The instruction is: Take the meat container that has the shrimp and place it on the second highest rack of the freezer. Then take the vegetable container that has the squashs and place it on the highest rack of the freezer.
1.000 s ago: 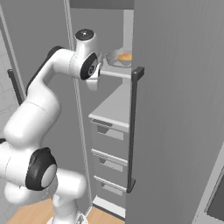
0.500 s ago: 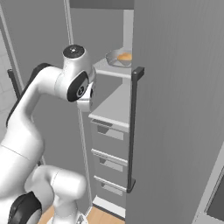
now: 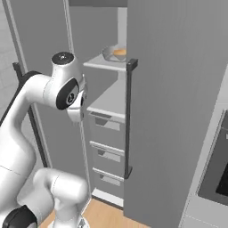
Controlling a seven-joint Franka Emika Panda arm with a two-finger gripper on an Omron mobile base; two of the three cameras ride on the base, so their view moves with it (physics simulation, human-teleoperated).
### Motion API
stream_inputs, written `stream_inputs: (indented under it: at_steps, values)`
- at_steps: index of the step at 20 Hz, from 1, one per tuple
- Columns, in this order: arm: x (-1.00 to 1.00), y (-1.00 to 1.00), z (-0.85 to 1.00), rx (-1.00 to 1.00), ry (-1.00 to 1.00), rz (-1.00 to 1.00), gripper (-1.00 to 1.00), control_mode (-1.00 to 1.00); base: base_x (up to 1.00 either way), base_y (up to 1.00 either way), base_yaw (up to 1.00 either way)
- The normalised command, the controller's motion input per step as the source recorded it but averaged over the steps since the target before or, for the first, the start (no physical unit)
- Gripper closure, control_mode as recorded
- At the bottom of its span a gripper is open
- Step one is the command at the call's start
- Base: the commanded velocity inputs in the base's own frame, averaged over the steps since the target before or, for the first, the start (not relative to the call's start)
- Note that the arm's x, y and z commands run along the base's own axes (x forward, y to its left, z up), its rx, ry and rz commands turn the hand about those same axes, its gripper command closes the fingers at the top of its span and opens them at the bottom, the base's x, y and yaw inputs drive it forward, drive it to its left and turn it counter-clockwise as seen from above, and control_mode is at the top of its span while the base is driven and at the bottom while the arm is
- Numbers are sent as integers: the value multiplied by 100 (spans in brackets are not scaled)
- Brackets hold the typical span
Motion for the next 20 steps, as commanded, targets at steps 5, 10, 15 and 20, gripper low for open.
stream_inputs:
  at_steps: [5,10,15,20]
  values:
    - [0,0,0,0,0,0,-100,100,-75,-83,-37]
    - [0,0,0,0,0,0,-100,100,-11,-96,-47]
    - [0,0,0,0,0,0,-100,100,0,-95,-53]
    - [0,0,0,0,0,0,-100,100,8,-92,-51]
